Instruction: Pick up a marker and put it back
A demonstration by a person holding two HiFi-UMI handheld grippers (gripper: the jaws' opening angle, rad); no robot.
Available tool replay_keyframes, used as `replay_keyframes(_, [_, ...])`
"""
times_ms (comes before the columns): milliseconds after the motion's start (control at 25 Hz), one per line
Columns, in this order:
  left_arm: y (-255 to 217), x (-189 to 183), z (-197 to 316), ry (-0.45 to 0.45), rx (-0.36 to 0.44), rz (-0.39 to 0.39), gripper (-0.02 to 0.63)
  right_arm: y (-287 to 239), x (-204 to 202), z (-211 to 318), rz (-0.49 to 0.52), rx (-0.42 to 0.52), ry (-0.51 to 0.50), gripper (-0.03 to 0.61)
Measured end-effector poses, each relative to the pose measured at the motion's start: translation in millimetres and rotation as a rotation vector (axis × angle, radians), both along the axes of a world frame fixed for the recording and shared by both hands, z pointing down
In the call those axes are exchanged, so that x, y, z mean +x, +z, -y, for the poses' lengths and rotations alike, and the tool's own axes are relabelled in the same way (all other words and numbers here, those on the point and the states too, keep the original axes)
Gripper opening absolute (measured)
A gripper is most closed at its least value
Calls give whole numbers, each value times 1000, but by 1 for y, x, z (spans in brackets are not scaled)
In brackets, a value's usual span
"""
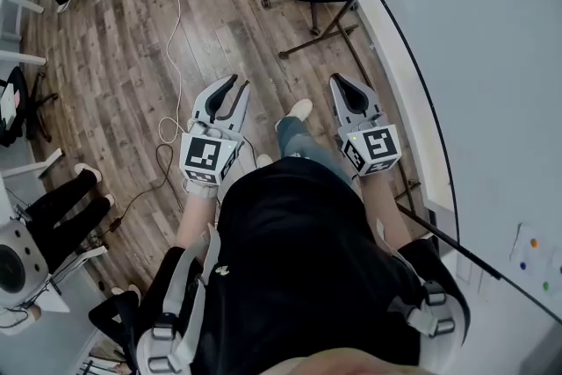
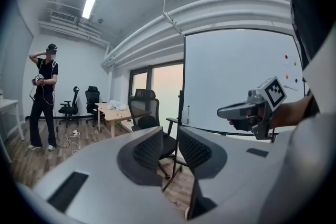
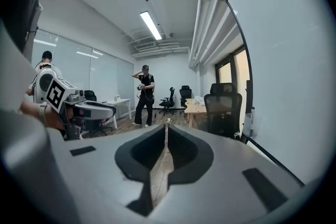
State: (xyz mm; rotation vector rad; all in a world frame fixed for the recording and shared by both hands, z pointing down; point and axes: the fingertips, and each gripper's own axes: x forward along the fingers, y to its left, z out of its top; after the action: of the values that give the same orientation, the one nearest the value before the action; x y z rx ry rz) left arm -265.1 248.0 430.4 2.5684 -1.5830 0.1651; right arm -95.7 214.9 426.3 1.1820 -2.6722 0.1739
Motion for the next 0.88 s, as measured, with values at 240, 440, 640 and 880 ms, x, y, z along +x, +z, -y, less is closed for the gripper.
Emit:
replay_keyframes(240, [-1, 16, 76, 15, -21, 19, 87, 9, 9, 77, 10, -45, -7, 26])
replay_keyframes(440, [-3, 34, 137, 30, -33, 29, 87, 7, 24, 134, 10, -56, -11, 26])
replay_keyframes(640, [-5, 69, 196, 65, -42, 40, 87, 3, 57, 189, 24, -65, 20, 26])
replay_keyframes(880, [-2, 125, 258, 127, -53, 58, 87, 4, 109, 243, 46, -65, 70, 26])
